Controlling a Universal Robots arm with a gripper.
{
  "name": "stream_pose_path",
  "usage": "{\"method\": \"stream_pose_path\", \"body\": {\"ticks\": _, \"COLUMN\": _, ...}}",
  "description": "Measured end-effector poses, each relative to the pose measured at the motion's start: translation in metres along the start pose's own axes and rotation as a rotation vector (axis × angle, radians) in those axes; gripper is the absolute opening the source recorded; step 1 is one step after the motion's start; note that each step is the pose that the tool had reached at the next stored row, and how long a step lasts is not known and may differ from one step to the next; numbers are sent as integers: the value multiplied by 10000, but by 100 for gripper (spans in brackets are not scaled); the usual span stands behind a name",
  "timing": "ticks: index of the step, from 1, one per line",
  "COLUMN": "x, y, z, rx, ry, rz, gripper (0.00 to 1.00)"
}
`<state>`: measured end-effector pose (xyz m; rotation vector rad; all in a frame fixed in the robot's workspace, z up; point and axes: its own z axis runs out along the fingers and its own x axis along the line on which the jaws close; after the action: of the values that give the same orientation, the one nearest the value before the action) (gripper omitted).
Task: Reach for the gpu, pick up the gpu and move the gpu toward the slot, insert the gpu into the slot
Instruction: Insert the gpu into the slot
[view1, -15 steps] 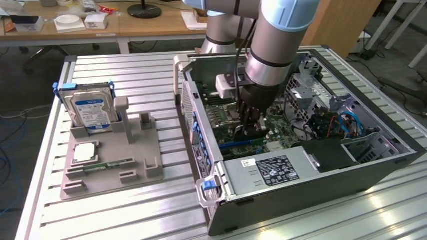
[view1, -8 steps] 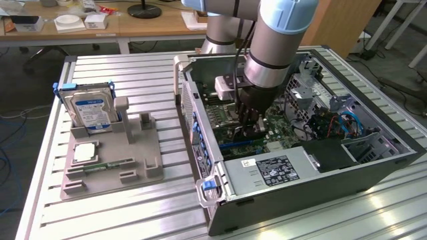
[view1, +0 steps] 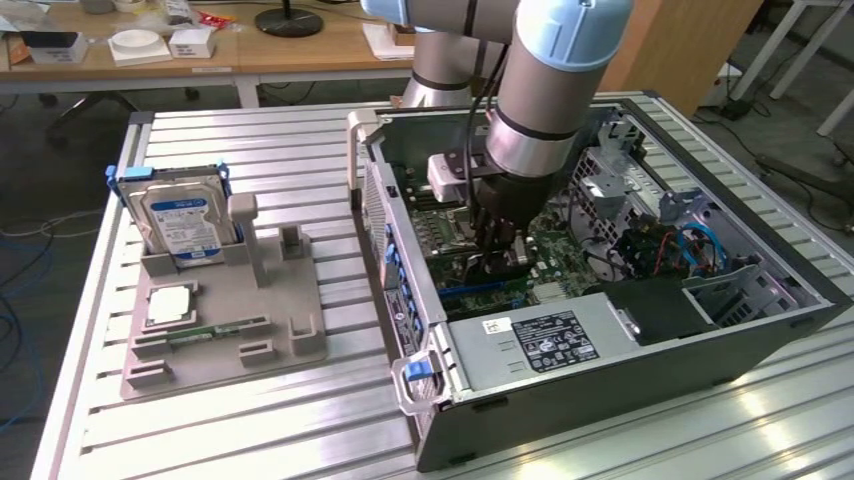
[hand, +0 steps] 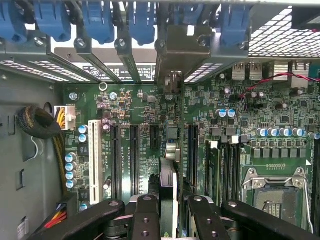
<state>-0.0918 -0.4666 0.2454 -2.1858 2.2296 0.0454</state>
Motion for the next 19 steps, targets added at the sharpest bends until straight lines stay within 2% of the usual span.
{"method": "stream_pose_path", "body": {"ticks": 19, "x": -4, "y": 23, "z": 35, "rx": 0, "ry": -1, "rz": 2, "gripper": 27}}
